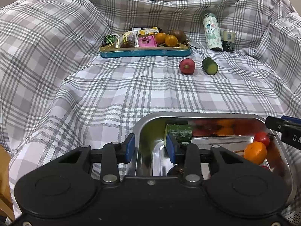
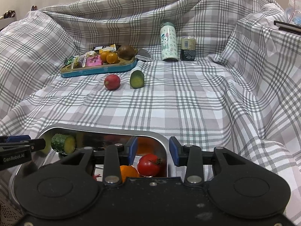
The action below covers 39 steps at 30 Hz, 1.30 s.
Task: Organize fruits
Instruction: 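Lower the tomato and cucumber slice into the steel tray and open both grippers, then lift both open grippers out of the steel tray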
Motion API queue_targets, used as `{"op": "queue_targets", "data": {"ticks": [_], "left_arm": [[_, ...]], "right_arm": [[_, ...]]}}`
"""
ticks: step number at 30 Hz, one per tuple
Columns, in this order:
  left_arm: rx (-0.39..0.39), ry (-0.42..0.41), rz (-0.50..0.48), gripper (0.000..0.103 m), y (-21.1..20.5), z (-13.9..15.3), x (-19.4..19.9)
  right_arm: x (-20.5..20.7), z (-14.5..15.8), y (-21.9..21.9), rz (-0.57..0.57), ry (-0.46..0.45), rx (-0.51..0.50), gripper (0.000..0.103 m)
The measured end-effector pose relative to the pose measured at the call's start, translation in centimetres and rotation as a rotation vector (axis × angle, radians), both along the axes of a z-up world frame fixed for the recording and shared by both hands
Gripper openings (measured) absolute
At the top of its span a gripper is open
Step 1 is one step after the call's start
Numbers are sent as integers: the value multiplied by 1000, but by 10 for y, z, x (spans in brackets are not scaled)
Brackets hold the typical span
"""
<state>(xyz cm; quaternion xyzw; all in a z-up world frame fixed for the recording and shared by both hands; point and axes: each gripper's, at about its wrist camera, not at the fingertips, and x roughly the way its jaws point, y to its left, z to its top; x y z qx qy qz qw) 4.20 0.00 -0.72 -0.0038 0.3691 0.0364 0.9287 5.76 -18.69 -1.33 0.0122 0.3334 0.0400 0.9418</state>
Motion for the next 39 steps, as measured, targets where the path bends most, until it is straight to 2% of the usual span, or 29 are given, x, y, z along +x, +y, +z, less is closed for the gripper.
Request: {"op": "queue_targets", "data": {"ticks": [8, 16, 23, 29, 39], "left_arm": [[61, -22, -25, 45, -9, 4, -4], [118, 4, -72, 45, -21, 13, 16], [76, -25, -75, 45, -17, 29, 60], [81, -55, -91, 45, -20, 38, 100], [52, -33, -159, 45, -36, 25, 160]], "right_arm": [[-2, 1, 1, 2, -12, -9, 40], [11, 1, 1, -12, 47, -15, 40], [41, 14, 5, 11, 23, -34, 40], [82, 28, 5, 36, -5, -19, 40], [143, 39, 4, 8, -58, -61, 40]]}}
